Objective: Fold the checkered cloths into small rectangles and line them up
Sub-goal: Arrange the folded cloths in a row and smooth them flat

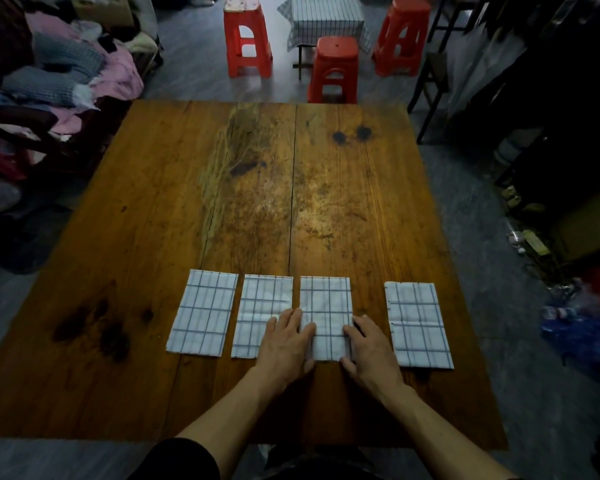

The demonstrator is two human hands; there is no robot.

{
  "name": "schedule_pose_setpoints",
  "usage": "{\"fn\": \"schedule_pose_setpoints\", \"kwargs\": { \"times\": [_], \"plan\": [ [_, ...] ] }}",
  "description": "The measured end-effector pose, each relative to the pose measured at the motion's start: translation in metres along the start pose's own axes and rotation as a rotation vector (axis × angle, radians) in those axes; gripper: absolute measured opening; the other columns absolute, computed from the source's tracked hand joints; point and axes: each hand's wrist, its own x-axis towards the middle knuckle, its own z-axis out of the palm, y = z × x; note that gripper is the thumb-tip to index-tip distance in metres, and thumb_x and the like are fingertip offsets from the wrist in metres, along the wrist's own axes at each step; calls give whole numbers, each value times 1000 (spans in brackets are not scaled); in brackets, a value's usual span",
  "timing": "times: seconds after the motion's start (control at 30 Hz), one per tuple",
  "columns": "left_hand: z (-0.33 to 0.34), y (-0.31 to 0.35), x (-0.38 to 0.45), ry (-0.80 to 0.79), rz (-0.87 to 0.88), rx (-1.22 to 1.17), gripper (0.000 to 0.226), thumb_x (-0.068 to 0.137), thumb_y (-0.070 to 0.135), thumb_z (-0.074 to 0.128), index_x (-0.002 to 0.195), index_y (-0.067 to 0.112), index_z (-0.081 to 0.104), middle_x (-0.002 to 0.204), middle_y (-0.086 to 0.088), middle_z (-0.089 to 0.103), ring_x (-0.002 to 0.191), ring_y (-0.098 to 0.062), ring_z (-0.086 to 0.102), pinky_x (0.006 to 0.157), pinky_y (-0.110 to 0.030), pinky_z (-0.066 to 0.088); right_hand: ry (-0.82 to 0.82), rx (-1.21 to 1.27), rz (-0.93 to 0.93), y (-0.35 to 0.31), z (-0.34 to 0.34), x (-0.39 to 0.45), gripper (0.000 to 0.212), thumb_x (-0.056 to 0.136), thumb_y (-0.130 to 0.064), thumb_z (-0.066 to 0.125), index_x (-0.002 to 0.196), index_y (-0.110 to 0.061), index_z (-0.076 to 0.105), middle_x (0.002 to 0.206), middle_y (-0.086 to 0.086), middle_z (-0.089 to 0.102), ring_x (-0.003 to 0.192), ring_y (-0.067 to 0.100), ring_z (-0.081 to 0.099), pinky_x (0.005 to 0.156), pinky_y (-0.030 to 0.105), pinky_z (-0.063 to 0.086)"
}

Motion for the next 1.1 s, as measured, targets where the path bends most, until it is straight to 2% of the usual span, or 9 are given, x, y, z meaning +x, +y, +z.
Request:
{"fn": "schedule_pose_setpoints", "kwargs": {
  "times": [0.23,0.33,0.47,0.7,0.87,1.1],
  "plan": [
    [-9,4,2,27,-18,-51,58,86,53,58,136,29,39,153,-7,27,141,-28,22,113,-47,23,0,101,-11,10,-5,-3,67,86,-45,65,144,-25,39,156,0,28,147,20,13,121,41,17],
    [-15,14,4,99,-39,-137,62,89,47,59,142,26,36,158,-6,23,143,-25,23,114,-43,25,87,208,32,19,-16,-2,62,87,-42,66,142,-25,43,155,-2,31,147,17,15,120,40,17],
    [-26,35,14,134,15,-133,65,90,46,58,146,25,33,158,-6,24,143,-25,22,115,-42,23,149,235,121,43,-31,-6,57,88,-35,66,140,-24,45,153,1,34,145,18,22,119,40,23],
    [-36,80,37,92,111,-128,63,90,44,59,145,25,35,156,-6,27,142,-27,22,112,-44,27,177,250,219,93,-45,-18,55,84,-23,70,135,-15,52,145,8,43,137,23,34,115,40,30],
    [-40,104,48,0,129,-81,63,88,45,61,143,26,35,153,-6,31,141,-29,24,112,-47,26,161,241,282,126,-48,-29,64,75,-24,74,134,-12,52,141,11,45,132,26,39,111,41,35],
    [-36,129,58,-42,110,-53,77,87,46,63,149,31,20,157,-9,24,145,-32,17,114,-50,22,19,193,277,158,-49,-38,85,77,-40,72,149,-24,30,160,6,20,148,26,11,118,43,16]
  ]
}}
